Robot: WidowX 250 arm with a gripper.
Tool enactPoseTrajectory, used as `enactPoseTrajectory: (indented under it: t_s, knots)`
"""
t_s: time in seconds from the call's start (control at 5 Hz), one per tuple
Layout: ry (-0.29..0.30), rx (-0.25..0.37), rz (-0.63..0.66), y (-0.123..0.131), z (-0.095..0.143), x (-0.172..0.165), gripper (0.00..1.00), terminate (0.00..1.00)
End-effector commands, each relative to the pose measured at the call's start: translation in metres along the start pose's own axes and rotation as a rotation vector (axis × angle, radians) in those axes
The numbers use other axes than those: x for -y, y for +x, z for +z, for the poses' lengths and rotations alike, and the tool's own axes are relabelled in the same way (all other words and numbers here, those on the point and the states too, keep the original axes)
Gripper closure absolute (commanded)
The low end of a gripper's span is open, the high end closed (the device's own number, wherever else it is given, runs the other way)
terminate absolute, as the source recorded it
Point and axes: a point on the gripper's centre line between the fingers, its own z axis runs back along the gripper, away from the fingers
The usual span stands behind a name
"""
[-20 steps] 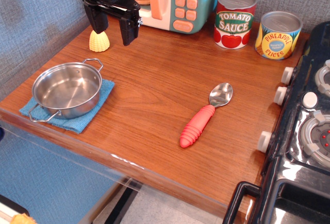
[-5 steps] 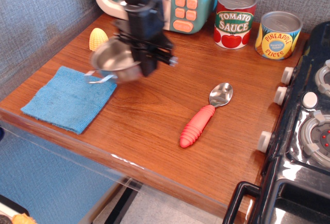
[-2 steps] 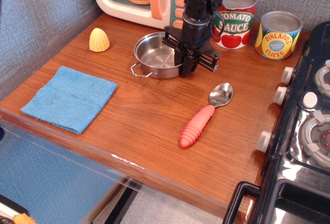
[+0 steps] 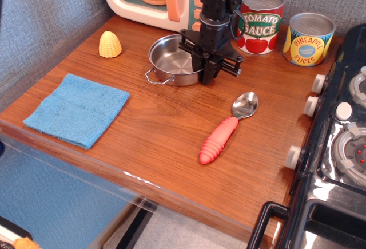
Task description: Move the pot to the front of the microwave
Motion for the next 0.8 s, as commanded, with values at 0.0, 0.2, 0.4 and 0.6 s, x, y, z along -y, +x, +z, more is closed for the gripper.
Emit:
enactPoseTrajectory:
  t_s: [0.0,0.2,0.4,0.6]
  knots:
    - [-0.127,0.178,0.016,0.016,0.072,-0.013,0.0,0.0]
    - [-0.14,0.272,0.004,-0.001,0.109,-0.02,0.0,0.0]
    - [-0.105,0.239,0.013,-0.039,0.108,-0.026,0.0,0.0]
    - [-0.085,0.184,0.045,-0.067,0.095,-0.034,0.0,0.0]
